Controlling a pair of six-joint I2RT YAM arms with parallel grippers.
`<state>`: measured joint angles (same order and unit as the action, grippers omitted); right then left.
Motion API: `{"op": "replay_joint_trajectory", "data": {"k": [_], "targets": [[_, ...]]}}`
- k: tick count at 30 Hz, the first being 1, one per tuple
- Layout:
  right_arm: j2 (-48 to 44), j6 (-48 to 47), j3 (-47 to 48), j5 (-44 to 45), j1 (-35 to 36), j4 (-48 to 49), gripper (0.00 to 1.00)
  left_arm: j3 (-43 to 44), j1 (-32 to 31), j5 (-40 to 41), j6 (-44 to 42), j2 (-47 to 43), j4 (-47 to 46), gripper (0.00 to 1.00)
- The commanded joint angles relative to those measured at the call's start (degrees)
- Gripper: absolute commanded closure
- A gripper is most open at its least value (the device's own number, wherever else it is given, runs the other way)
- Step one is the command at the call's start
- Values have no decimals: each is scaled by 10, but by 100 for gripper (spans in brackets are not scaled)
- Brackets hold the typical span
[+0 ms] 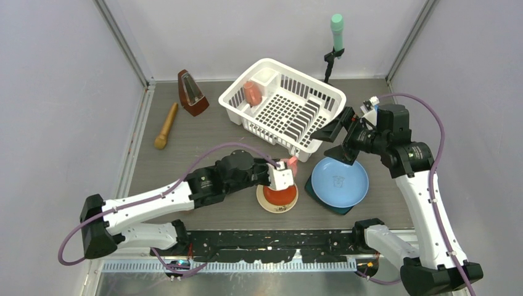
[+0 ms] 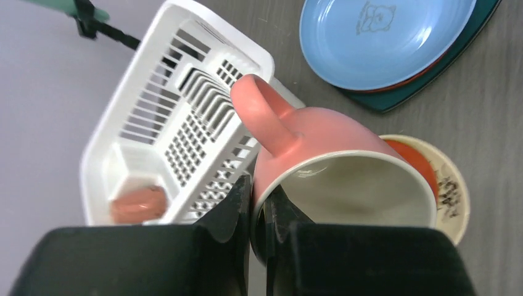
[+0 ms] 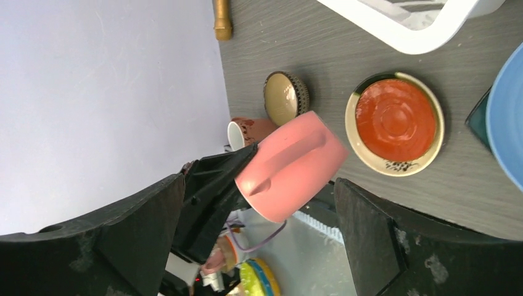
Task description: Load the mixed dishes into the dish rack
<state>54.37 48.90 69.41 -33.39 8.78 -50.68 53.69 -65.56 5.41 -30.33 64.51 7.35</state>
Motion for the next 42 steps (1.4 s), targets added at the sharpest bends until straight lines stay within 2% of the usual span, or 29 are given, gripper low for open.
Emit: {"op": "replay_joint_trajectory", "data": {"k": [1, 6, 11, 14, 20, 23, 27, 28, 33, 36, 42], "targets": [[24, 76, 9, -38, -1, 6, 2, 10, -2, -22, -262, -4, -111, 100], [37, 122, -17, -108, -1, 57, 3, 23, 0, -7, -417, 23, -145, 100], [44, 178, -33, -166, 8, 117, 6, 0, 8, -51, -572, 34, -243, 100], [49, 164, -27, -181, 11, 113, 7, 13, 11, -51, -634, 54, -256, 100], [57, 62, -14, -139, 13, 10, 13, 35, 21, -85, -711, 69, -257, 100], [56, 72, -46, -171, 14, 42, 17, 38, 20, -89, -733, 69, -261, 100], [52, 80, -62, -199, 15, 73, 32, 38, 20, -90, -747, 66, -274, 100], [52, 80, -61, -208, 16, 77, 36, 37, 21, -91, -746, 66, -278, 100], [57, 69, -58, -210, 19, 69, 44, 34, 21, -92, -714, 68, -311, 100], [60, 87, -73, -220, 22, 101, 54, 33, 22, -101, -707, 70, -321, 100], [61, 126, -90, -220, 33, 152, 57, 42, 22, -111, -703, 72, -326, 100]]}}
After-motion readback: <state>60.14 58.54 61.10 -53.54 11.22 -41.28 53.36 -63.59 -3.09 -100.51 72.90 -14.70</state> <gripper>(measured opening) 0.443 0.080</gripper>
